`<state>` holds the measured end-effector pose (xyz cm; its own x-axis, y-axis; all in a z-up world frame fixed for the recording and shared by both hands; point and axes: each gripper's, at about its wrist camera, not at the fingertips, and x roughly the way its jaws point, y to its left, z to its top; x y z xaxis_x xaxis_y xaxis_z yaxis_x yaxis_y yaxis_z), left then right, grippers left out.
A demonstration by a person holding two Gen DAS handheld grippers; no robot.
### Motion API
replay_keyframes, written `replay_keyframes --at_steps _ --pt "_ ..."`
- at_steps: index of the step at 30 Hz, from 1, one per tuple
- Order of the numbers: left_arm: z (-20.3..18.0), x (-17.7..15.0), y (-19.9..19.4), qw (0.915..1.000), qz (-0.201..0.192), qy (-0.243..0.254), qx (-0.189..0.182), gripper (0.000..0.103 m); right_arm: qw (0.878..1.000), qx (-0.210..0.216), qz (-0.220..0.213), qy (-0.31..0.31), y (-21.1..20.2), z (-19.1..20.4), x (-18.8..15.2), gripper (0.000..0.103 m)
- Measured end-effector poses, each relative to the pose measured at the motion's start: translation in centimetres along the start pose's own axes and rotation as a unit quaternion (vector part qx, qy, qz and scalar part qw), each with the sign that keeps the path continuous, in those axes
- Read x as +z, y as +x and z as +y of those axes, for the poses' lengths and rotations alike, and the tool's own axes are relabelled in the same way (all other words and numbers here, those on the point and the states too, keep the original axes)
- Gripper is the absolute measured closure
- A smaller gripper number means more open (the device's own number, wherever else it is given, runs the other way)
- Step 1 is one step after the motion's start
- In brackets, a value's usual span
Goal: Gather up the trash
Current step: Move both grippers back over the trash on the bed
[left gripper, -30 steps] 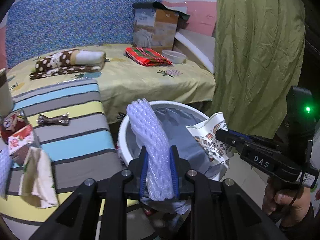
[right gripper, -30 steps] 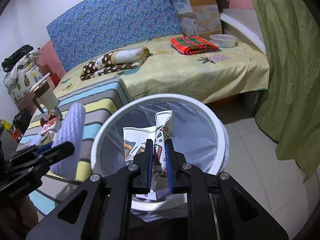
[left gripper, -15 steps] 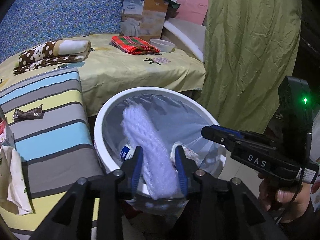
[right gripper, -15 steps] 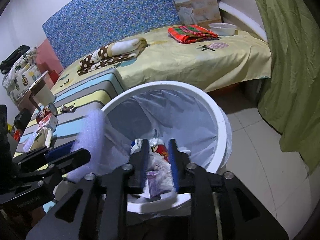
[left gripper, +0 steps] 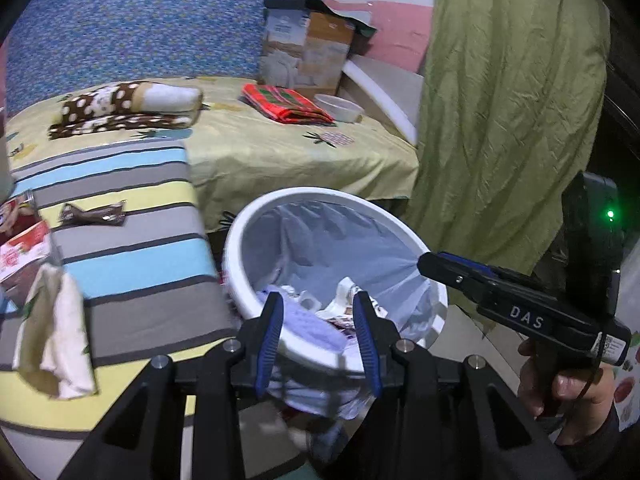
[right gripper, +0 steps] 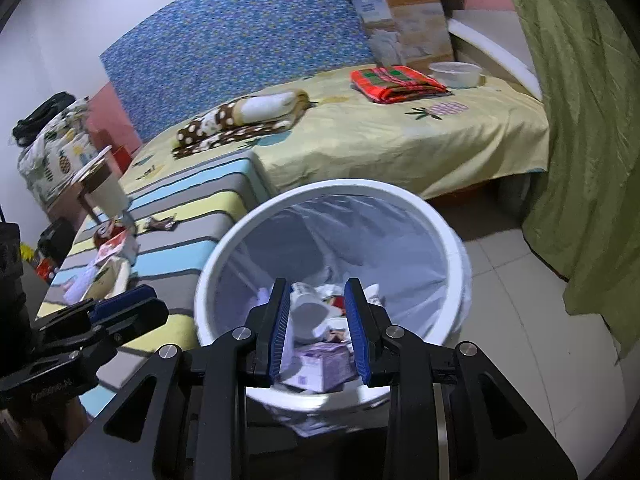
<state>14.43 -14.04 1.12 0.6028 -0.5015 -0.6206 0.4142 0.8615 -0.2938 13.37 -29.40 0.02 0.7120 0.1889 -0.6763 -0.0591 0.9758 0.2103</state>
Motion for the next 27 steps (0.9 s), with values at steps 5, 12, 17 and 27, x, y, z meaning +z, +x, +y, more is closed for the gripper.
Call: replay_keyframes --at_steps 5,12,17,27 --pt "0.9 -1.0 -2.2 0.9993 -0.018 -0.003 0.032 0.065 1.0 0.022 -0.002 -0.015 -0.3 1.7 -0.1 0.072" --pt "3.1 -2.3 -4.8 0.9968 -0.033 -0.021 0.069 0.065 0.998 0.058 0.001 -0.04 -0.2 4.3 -0.5 0.072" --pt "4.8 -3.2 -6.6 0.994 -0.043 -0.037 0.093 0.065 0.995 0.083 0.011 -0.05 0.2 6.0 -0.9 0.072" --pt "8.2 -4.8 -9.4 0.9868 -0.054 -0.069 0.136 0.065 0.989 0.123 0.032 -0.074 0.8 9.2 -1.7 0.072"
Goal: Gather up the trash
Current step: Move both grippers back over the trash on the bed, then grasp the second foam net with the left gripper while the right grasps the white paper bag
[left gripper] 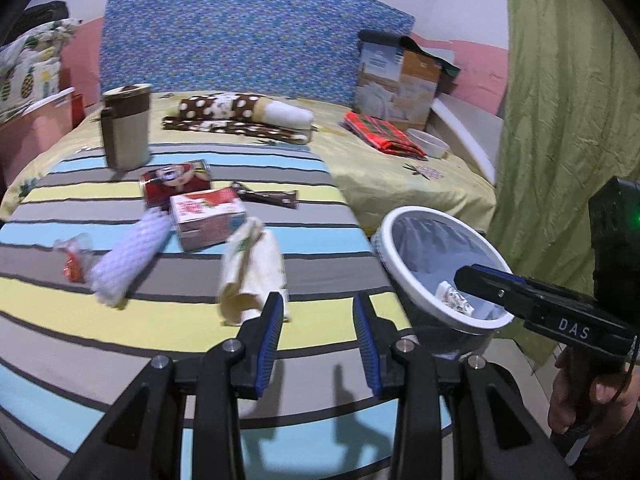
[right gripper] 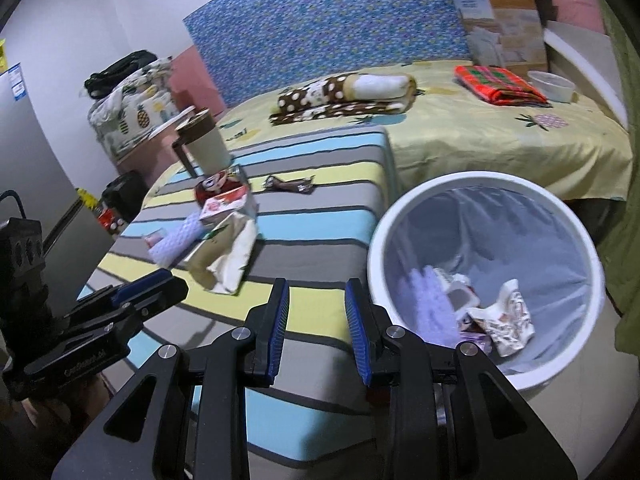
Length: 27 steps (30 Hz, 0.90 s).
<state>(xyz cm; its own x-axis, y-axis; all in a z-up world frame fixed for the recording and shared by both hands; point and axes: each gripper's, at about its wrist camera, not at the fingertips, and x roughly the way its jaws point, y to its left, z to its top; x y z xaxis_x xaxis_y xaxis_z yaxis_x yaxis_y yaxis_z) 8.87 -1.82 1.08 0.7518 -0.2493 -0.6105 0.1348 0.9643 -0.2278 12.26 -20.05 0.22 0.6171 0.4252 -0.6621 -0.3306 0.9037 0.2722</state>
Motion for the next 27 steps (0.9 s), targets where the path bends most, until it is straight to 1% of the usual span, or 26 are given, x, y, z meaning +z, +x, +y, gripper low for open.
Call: replay_keyframes --at_steps 9,20,24,27 --pt "3.0 -0.2 -1.1 0.9992 -0.009 -0.023 0.033 0.065 0.999 0.025 0.022 -0.013 1.6 2.1 0.0 0.072" --pt "7.7 0.1 -1.6 0.9951 -0.017 -0.047 0.086 0.065 0.998 0.048 0.029 -0.034 2.9 4.8 0.9 0.072" --pt "9.5 0.3 -1.3 0.9934 -0.015 -0.052 0.101 0.061 0.997 0.055 0.035 -0.039 3.9 5.9 1.3 0.072" --pt "10.7 0.5 -0.8 0.9918 -0.013 -0.054 0.115 0.06 0.997 0.059 0.04 -0.041 4.6 6.5 1.5 0.072"
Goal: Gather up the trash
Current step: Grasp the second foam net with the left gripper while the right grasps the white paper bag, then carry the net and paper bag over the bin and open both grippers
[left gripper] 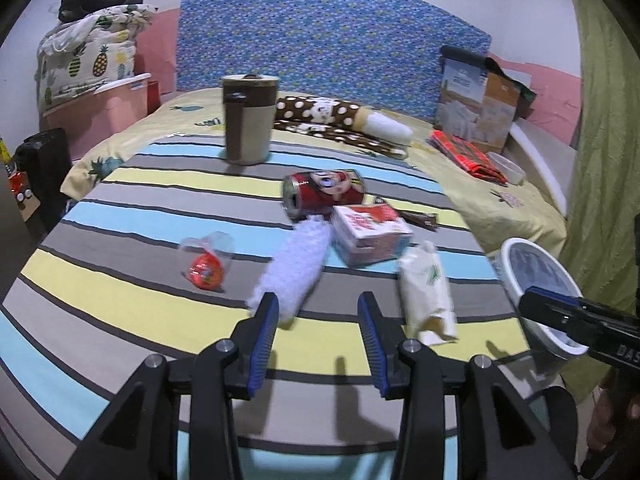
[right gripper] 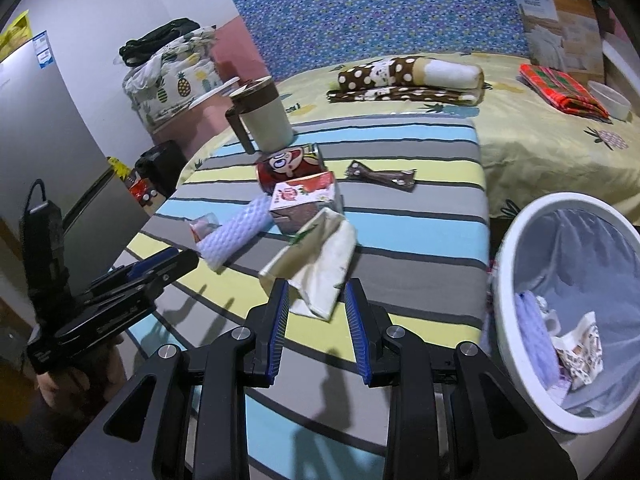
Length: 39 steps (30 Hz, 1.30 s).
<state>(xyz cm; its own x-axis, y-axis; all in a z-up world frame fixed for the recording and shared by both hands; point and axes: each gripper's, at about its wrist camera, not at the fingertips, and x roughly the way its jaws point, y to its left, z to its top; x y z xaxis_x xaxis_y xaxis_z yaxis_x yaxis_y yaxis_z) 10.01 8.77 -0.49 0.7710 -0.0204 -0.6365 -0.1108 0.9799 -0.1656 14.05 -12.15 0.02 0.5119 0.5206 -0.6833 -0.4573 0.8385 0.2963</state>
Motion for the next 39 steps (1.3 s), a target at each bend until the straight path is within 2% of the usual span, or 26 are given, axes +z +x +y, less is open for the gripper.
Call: replay_keyframes --at_steps 5,18,20,21,22,25,26,27,30,39 --pt "1.5 0.2 1.9 0.9999 0.011 0.0 0.01 0.058 1.0 0.002 0.01 -0.002 1.1 0.8 0.3 0.072" --pt "2.1 0.9 5.2 0.9987 0.051 -0.003 -0.007 0.058 0.999 0.012 0.039 0.019 4.5 1.9 1.3 0.072" --pt "1.9 0.9 5.6 0.9981 0.061 0.001 -0.003 0.061 0.999 0.009 0.045 0.021 4.9 2.0 1.3 0.072" --pt "1.8 0.8 5.7 0.9979 0.065 0.0 -0.003 0.067 0.999 0.005 0.048 0.021 5.1 2.1 1.3 0.072" --pt "1.8 0.8 5.8 0.9977 0.068 -0.002 -0.006 0.069 0.999 0.002 0.05 0.02 5.1 2.1 1.2 0.072" --pt "1.6 0.7 5.5 0.9979 0.064 -0.001 -0.008 0.075 0.998 -0.001 0.053 0.017 5.1 2.0 1.1 0.072" --pt "1.4 0.6 5.3 0.998 0.063 0.0 -0.011 0.075 0.999 -0.001 0.051 0.017 5.0 2.1 1.1 0.074" --pt "1.3 0.5 5.2 0.998 0.062 0.0 -0.013 0.077 0.999 -0.001 0.049 0.016 4.8 2.1 1.1 0.082" --pt "0.9 0.3 4.8 0.9981 0.059 0.0 -0.017 0.078 0.999 -0.004 0.045 0.016 4.4 1.9 1.2 0.094" --pt "0.2 -0.6 2.5 0.9985 0.045 -0.013 -0.027 0.079 0.999 0.0 0.039 0.003 3.1 1.9 0.4 0.095"
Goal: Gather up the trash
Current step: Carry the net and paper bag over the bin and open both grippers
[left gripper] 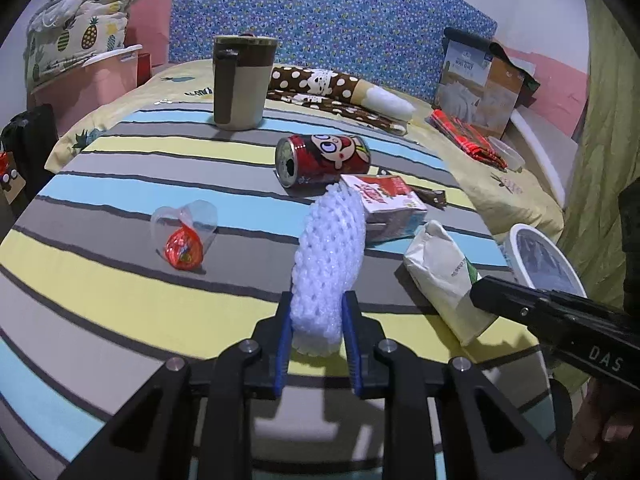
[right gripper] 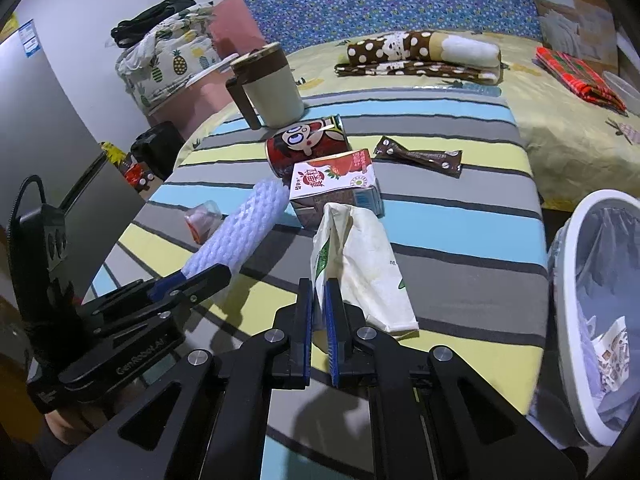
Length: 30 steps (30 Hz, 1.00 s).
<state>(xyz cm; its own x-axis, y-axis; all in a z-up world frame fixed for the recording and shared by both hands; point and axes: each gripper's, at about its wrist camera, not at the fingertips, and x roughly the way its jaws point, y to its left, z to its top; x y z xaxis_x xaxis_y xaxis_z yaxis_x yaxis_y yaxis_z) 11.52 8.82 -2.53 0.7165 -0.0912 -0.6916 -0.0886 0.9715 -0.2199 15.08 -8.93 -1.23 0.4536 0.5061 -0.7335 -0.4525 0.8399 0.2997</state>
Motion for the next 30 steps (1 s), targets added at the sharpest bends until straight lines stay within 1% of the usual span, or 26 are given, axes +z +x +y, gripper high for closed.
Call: replay_keyframes --at_steps 5,10,22,30 --pt "-0.9 -0.5 -1.6 0.9999 -0.009 0.0 -0.006 0.079 1.0 -0.003 -0.018 -0.006 -1.4 -0.2 -0.3 0.095" --pt "-2.3 -0.8 -2.4 0.9997 -0.013 0.007 -0.02 0.079 1.0 -0.007 -0.029 -0.003 -2.4 -0.9 -0.6 0.095" --pt "-7.8 -0.8 -2.4 0.9969 -0.007 0.041 -0.067 0.079 0.997 -0.034 -0.062 0.024 -5.6 -3.9 -1.3 0.095" --pt "-11.2 -0.6 -2.0 0.9936 -0.005 0.067 -0.09 0.079 0.994 -0.055 -0.079 0.045 -7.1 -6.0 -1.6 0.095"
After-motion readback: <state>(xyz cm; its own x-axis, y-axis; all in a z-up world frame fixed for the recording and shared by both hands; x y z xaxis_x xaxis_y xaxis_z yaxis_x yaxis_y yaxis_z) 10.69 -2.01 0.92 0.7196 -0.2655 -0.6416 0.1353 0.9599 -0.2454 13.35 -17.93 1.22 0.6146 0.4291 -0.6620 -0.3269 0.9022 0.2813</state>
